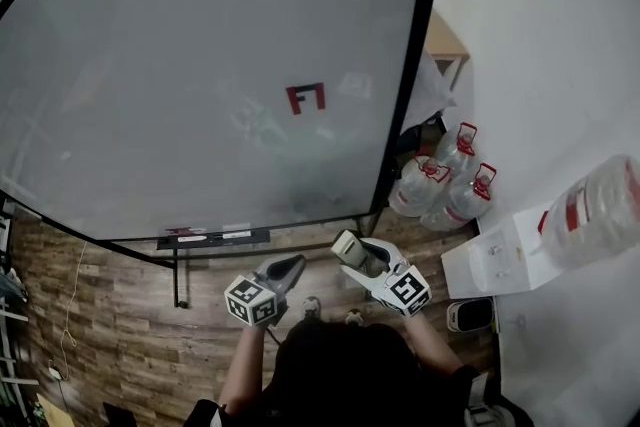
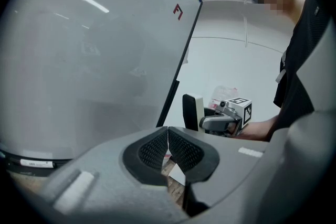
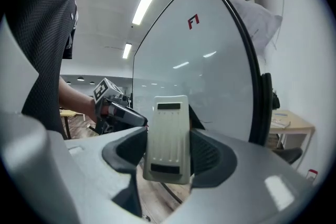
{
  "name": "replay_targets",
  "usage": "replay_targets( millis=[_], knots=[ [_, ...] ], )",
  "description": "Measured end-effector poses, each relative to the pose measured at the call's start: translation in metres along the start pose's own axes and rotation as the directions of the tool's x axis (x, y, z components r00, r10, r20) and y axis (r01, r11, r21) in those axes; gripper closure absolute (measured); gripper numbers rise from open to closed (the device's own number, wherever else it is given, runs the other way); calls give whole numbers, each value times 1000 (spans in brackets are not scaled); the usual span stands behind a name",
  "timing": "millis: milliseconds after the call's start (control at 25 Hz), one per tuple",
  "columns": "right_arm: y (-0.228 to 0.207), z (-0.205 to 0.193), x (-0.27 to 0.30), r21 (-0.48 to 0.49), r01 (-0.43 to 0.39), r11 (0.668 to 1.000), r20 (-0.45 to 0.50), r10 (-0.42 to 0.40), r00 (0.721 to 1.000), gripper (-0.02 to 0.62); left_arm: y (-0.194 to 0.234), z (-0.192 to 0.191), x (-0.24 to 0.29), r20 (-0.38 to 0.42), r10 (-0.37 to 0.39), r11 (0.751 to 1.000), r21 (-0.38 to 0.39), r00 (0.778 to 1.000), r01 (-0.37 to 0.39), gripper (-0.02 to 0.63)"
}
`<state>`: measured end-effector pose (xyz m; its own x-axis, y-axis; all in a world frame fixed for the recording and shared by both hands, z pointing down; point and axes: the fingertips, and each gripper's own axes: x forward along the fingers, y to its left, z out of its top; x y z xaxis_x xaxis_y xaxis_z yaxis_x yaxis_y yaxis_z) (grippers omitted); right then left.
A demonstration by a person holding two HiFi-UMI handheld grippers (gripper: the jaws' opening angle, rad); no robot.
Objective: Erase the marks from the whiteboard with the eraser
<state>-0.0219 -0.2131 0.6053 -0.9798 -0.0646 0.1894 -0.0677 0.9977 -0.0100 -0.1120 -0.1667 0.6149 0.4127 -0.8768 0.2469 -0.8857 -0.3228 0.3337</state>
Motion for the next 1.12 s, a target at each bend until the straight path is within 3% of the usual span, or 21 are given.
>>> replay_targets(
  millis=[360,840,1120],
  knots=[
    [6,-18,-19,15,-4,1000,-19,5,1000,339,-28,-17,3,-5,0,1000,2,1000,0,594],
    [21,-36,-10,52,-30,998,-32,31,999,339,-33,-38,-22,-17,43,999,-31,999,-43,594],
    [19,-30,0,28,-5,1000,-34,6,999,339,-29,-38,-31,-5,16,1000,-11,1000,-16,594]
  ],
)
